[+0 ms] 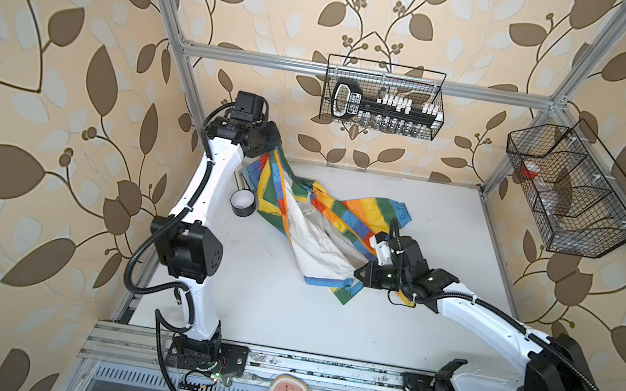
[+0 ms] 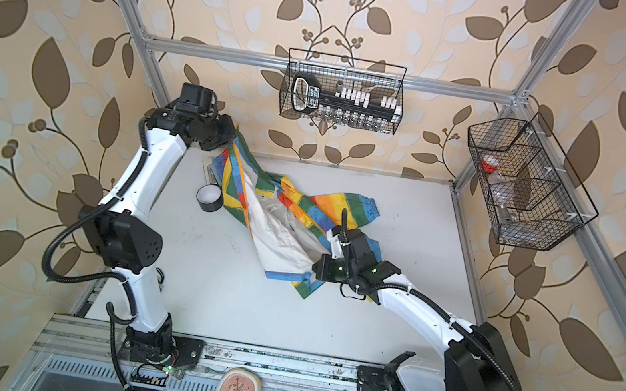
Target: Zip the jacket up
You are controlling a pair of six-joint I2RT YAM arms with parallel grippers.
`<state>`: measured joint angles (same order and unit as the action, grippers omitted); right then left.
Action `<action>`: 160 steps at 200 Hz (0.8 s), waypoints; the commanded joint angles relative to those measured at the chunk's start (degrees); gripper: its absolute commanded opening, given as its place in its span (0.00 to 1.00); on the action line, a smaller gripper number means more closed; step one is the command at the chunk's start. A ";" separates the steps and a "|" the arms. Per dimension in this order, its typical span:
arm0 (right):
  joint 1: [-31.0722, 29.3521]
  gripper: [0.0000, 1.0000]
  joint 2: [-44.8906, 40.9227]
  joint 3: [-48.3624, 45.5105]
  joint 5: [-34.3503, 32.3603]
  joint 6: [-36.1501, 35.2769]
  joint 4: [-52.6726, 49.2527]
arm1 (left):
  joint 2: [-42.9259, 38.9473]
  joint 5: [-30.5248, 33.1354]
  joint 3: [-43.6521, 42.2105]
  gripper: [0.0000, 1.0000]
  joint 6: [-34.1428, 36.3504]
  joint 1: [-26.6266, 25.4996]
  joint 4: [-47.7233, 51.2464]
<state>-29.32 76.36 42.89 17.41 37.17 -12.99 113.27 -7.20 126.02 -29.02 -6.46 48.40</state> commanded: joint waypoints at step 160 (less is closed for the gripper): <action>-30.13 0.54 30.06 37.79 -29.73 -8.02 -15.31 | 15.07 -10.41 -5.16 0.00 -5.46 2.25 -11.93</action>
<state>-56.31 99.57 75.09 -10.74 28.51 -23.75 134.34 -14.24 123.74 -36.01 -6.44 39.33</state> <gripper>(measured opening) 0.504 0.049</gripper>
